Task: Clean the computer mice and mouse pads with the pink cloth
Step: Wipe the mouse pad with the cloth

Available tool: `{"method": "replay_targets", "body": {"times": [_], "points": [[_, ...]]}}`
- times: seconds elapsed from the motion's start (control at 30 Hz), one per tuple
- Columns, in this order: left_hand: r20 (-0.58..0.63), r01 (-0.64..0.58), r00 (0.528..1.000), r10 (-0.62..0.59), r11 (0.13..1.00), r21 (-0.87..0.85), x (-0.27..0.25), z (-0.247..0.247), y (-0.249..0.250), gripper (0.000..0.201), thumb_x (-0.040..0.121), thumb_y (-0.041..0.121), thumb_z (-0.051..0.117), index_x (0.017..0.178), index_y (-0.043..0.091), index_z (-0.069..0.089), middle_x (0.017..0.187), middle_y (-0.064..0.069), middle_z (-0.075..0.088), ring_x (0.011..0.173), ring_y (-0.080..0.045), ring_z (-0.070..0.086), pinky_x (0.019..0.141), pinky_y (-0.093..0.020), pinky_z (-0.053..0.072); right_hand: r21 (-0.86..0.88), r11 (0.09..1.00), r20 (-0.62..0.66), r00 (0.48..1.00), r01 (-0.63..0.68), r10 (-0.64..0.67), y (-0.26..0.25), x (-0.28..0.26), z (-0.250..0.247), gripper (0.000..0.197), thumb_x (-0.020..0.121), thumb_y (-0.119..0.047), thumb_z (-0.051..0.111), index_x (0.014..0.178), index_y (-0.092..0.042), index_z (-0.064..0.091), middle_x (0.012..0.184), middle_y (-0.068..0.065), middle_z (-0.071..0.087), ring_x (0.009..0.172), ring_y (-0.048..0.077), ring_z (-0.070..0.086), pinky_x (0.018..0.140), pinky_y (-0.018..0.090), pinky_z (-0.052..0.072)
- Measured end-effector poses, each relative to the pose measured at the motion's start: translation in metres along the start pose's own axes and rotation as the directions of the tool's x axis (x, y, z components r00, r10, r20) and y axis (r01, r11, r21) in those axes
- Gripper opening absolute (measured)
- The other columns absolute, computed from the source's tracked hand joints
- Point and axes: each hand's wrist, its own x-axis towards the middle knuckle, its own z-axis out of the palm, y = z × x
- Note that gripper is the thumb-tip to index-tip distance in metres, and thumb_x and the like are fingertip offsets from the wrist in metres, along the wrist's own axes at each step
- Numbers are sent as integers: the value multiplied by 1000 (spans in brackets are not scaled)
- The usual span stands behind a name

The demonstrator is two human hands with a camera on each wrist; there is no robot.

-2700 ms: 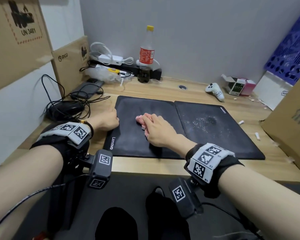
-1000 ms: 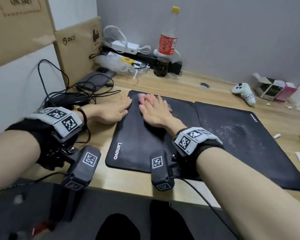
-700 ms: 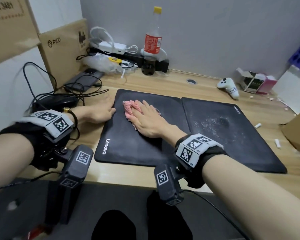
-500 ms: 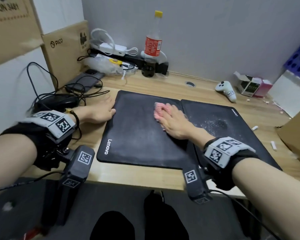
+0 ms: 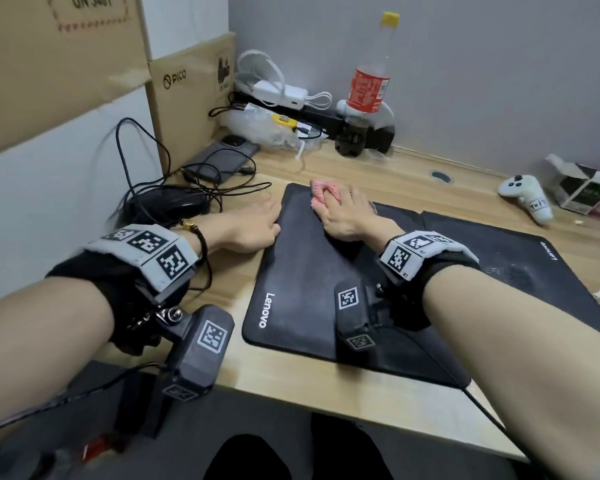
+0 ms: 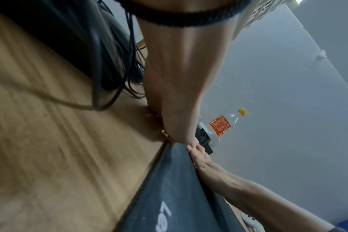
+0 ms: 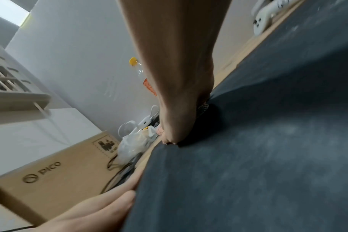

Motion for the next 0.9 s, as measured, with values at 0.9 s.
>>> {"method": "replay_targets", "body": {"times": [0.9], "points": [[-1, -69, 998, 69, 996, -64, 2, 6, -6, 56, 101, 20, 27, 151, 1, 10, 159, -15, 7, 148, -23, 3, 119, -29, 4, 17, 981, -74, 978, -195, 196, 66, -21, 6, 57, 101, -49, 20, 150, -20, 25, 156, 20, 19, 141, 43, 19, 117, 51, 14]]}}
